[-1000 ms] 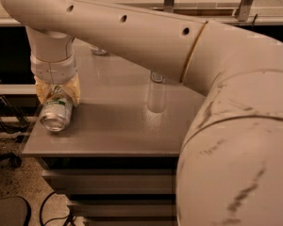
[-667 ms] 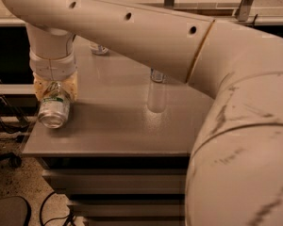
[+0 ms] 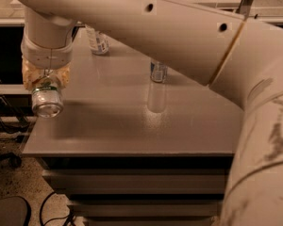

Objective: Place 7up can upright

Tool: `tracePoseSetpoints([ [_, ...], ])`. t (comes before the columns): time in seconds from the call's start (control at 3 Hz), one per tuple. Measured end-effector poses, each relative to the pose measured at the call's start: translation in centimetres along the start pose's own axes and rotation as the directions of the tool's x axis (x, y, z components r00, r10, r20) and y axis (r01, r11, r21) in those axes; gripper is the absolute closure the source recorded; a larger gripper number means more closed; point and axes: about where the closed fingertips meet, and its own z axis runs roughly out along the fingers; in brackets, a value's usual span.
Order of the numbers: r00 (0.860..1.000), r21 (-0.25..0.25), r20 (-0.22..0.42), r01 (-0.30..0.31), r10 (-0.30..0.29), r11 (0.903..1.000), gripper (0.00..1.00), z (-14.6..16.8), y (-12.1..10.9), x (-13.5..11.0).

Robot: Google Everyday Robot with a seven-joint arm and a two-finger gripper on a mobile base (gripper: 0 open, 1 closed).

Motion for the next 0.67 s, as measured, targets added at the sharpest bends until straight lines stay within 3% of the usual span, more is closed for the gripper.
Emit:
tracePoseSetpoints([
  [0.33, 0.987, -0.097, 0.083, 0.148, -0.14, 0.9842, 1.0, -1.6, 1.62, -0.62],
  [0.67, 0.97, -0.091, 0.1, 0.232, -0.223, 0.9685, 1.0, -1.69, 1.69, -0.77],
])
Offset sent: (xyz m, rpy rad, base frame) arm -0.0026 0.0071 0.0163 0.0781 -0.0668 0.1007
